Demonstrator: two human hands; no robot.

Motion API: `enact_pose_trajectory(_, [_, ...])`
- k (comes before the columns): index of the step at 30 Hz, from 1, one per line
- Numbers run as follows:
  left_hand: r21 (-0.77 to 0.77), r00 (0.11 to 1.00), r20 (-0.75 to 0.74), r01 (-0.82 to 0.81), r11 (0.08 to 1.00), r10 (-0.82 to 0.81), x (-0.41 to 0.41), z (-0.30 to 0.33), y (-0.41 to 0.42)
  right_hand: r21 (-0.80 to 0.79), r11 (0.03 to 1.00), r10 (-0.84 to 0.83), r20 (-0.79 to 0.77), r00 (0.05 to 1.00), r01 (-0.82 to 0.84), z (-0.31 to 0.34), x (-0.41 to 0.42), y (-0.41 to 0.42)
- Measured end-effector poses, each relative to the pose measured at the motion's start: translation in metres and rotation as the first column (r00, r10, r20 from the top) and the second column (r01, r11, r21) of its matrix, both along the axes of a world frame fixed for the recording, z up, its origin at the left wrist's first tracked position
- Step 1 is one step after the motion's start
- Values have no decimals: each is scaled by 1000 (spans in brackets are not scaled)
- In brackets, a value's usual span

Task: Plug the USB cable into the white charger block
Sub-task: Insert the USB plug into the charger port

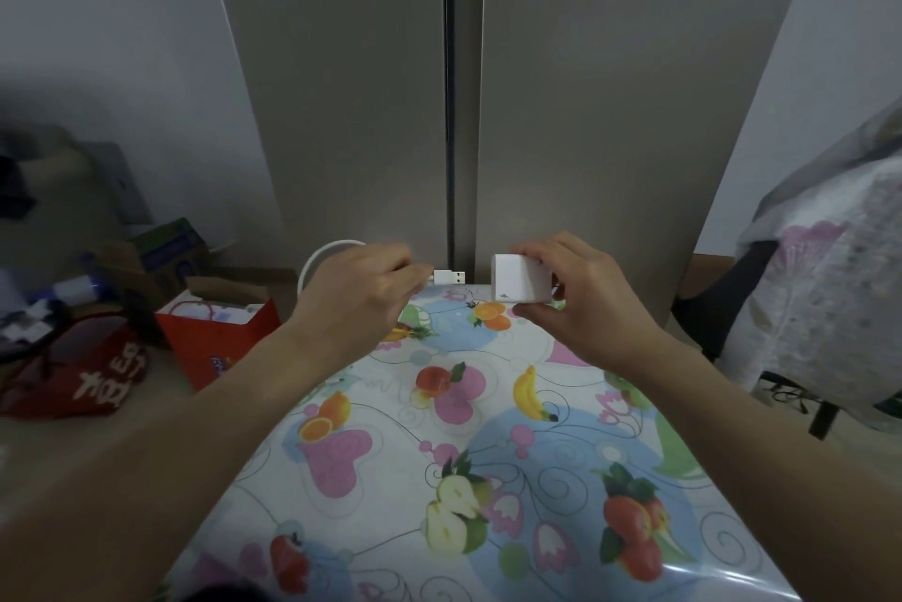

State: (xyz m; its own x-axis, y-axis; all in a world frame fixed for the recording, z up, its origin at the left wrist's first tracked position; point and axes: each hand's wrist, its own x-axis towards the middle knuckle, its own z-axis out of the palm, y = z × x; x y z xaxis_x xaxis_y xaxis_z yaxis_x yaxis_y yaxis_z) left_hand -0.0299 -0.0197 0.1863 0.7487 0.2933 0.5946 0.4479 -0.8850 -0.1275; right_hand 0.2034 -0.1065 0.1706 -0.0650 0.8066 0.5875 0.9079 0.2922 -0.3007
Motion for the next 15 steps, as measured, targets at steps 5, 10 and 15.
enact_pose_trajectory(5, [5, 1000, -9, 6, 1000, -6, 4, -1, -1, -5, 1000, 21, 4, 1000, -21, 1, -4, 1])
enact_pose_trajectory(10, [-1, 1000, 13, 15, 1000, -15, 5, -1, -1, 6, 1000, 29, -9, 1000, -29, 6, -5, 1])
enact_pose_trajectory(15, [-18, 1000, 14, 9, 1000, -9, 6, -2, -3, -5, 1000, 25, 7, 1000, -25, 6, -9, 3])
